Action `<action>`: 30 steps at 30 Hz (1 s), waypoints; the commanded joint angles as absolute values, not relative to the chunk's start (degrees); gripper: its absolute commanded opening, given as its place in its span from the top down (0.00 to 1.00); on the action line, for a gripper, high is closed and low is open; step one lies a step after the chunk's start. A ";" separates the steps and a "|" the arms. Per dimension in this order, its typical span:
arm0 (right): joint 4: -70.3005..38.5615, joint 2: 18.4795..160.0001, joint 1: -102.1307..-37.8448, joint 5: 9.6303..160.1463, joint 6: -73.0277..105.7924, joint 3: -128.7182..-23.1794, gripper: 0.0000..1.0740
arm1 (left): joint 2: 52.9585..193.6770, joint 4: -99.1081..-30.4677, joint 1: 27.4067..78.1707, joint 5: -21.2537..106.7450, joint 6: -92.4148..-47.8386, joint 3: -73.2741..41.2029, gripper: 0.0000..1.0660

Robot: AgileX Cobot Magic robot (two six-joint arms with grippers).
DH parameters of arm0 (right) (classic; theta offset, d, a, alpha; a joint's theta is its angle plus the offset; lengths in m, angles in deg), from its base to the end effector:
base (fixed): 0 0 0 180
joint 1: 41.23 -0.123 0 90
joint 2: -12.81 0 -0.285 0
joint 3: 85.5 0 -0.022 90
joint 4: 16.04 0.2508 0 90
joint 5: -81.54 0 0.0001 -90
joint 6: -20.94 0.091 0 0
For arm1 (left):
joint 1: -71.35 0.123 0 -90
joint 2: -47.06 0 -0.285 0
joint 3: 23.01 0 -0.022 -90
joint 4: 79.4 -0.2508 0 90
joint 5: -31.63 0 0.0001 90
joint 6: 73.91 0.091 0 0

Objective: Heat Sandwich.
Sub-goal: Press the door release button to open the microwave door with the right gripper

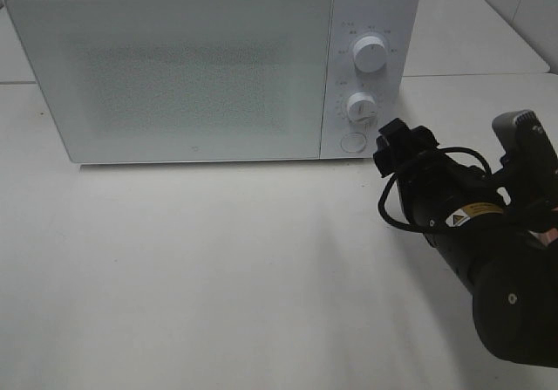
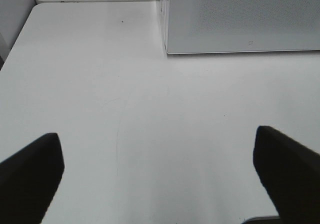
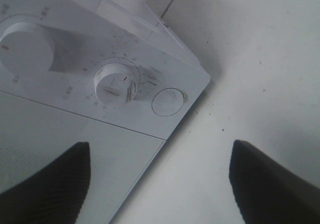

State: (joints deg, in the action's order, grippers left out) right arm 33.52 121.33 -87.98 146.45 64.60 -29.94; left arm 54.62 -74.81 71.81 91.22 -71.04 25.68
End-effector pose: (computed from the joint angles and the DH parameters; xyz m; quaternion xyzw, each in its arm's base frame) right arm 0.2118 0.1336 0.1356 0.3626 0.7013 0.2953 0.5380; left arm -0.0044 -0.0063 0.2786 0.0190 0.8464 -0.0246 0.5316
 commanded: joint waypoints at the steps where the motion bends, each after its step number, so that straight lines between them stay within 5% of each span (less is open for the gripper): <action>1: 33.29 121.33 -88.15 145.65 77.43 -30.40 0.34 | 53.13 -74.59 71.87 91.05 -71.04 25.90 0.08; 9: 33.12 121.33 -88.15 145.65 88.89 -30.40 0.48 | 53.13 -74.59 71.87 91.05 -71.04 25.90 0.08; 13: 33.12 121.33 -88.15 145.54 91.64 -30.40 0.64 | 53.13 -74.59 71.87 91.05 -71.04 25.90 0.08; 16: 33.12 121.33 -88.15 145.54 91.64 -30.40 0.87 | 53.13 -74.59 71.87 91.05 -71.04 25.90 0.08; 20: 33.06 121.33 -88.15 145.25 92.04 -30.40 1.00 | 53.13 -74.59 71.87 91.05 -71.04 25.90 0.08; 30: 31.28 123.04 -87.81 142.33 95.19 -31.32 1.00 | 53.13 -74.59 71.87 91.05 -71.04 25.90 0.08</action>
State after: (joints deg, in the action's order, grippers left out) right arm 32.66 121.96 -87.98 142.96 94.68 -30.28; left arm 54.62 -74.81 71.81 91.22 -71.04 25.68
